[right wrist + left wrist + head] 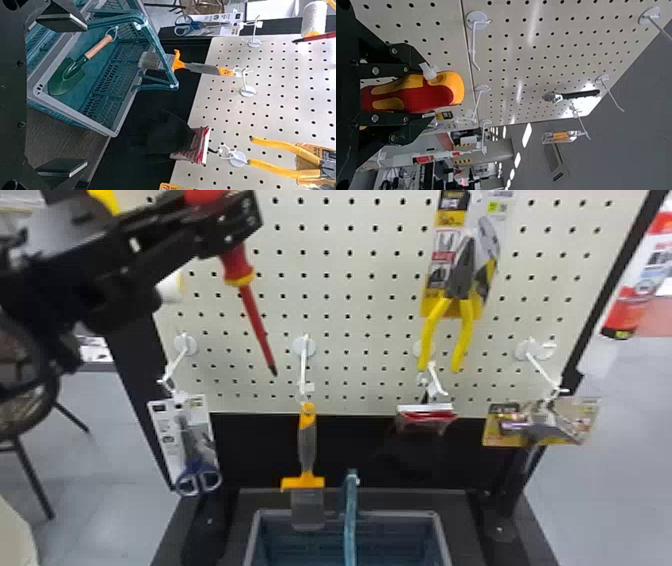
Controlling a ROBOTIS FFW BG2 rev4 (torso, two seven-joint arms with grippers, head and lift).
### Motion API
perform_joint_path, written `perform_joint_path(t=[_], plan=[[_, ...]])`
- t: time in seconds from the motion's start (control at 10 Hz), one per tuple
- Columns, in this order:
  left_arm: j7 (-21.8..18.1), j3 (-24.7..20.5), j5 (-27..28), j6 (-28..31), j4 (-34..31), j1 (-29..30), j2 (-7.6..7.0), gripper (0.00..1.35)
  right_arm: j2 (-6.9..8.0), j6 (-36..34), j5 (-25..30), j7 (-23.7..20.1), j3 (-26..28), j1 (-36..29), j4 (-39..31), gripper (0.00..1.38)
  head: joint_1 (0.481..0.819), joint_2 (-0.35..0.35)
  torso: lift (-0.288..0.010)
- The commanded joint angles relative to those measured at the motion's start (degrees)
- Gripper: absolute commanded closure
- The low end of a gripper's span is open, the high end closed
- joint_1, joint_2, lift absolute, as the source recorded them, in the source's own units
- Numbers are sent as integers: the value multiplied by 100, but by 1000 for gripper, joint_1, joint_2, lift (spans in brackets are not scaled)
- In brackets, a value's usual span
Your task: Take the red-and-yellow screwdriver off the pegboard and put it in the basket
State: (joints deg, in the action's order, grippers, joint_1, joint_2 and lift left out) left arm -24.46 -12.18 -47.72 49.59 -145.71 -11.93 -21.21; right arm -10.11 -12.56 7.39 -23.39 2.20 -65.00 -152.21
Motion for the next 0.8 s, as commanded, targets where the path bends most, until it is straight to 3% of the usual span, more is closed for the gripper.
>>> perform_joint_path(t=[0.0, 0.3, 0.6, 0.7], plan=[[3, -355, 18, -72, -104, 495, 319, 1187, 9, -1, -1, -7, 0, 24, 40, 107, 549, 0, -100], [3, -698, 105, -125, -132, 1147, 732, 1187, 26, -1, 26, -104, 0, 110, 110, 104, 549, 0, -100], [3, -979, 387, -362, -118, 1922, 1294, 1187, 70, 8, 61, -174, 0, 172, 180, 107, 549, 0, -100], [3, -988, 404, -459, -76, 2143, 1400, 1187, 88, 17, 79, -209, 0, 196, 223, 105, 549, 0, -100]])
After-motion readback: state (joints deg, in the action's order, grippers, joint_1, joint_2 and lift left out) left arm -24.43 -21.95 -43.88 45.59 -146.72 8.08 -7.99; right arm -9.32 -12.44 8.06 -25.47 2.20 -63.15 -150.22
